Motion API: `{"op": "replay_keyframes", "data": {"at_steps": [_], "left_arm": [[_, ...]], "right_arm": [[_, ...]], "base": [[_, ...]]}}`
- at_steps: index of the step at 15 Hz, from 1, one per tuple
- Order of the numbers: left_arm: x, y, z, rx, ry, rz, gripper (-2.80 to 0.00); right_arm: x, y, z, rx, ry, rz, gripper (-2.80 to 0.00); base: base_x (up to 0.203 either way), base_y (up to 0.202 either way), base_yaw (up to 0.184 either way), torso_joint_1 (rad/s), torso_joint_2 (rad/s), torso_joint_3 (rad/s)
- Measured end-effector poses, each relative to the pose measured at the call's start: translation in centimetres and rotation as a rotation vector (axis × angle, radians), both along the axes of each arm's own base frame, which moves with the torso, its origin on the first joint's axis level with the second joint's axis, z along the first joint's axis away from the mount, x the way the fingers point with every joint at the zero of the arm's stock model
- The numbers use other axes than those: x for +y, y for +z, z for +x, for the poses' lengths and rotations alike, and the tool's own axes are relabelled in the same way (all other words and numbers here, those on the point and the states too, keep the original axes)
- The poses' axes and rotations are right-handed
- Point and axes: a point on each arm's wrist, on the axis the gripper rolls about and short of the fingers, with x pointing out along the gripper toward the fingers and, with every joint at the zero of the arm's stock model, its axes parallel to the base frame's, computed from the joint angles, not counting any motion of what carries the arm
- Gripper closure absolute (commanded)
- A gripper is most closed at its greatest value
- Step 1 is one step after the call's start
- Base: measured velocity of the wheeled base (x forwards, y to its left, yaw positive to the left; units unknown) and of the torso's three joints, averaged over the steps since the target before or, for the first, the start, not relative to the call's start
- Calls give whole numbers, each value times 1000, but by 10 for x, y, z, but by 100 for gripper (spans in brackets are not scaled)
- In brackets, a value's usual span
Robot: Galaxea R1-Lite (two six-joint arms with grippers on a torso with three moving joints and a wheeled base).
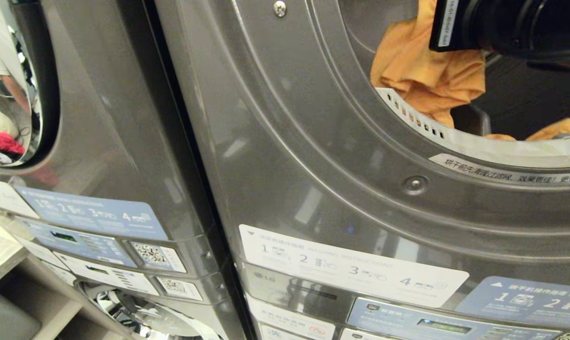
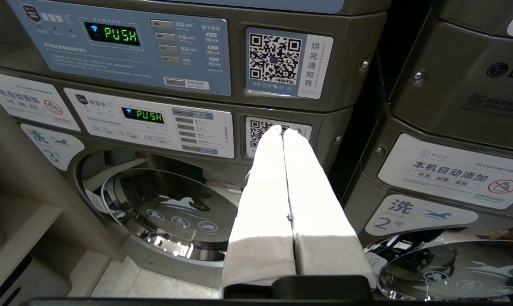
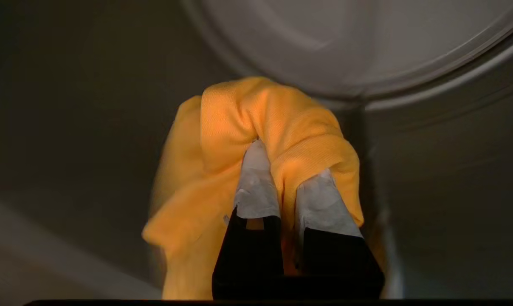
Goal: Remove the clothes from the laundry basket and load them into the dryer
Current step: Put the clothes in the dryer
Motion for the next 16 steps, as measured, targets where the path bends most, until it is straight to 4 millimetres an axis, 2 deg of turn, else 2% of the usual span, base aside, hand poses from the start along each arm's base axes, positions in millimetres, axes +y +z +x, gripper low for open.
{"op": "replay_keyframes", "data": {"at_steps": [1, 2, 5, 8, 11, 16], "left_arm": [[0, 0, 0, 0, 0, 0, 0], [0, 0, 0, 0, 0, 0, 0], [0, 0, 0, 0, 0, 0, 0], [0, 0, 0, 0, 0, 0, 0], [0, 0, 0, 0, 0, 0, 0], [0, 0, 0, 0, 0, 0, 0]], "right_arm": [[3, 0, 15, -21, -37, -29, 0], [5, 2, 29, -55, -66, -52, -280], [11, 4, 54, -135, -119, -109, -280], [14, -3, 62, -123, -98, -127, -280], [7, -3, 51, -116, -49, -150, -280], [-9, -25, 24, -22, -1, -189, -280]], "base": [[0, 0, 0, 0, 0, 0], [0, 0, 0, 0, 0, 0], [0, 0, 0, 0, 0, 0], [0, 0, 0, 0, 0, 0], [0, 0, 0, 0, 0, 0], [0, 0, 0, 0, 0, 0]]}}
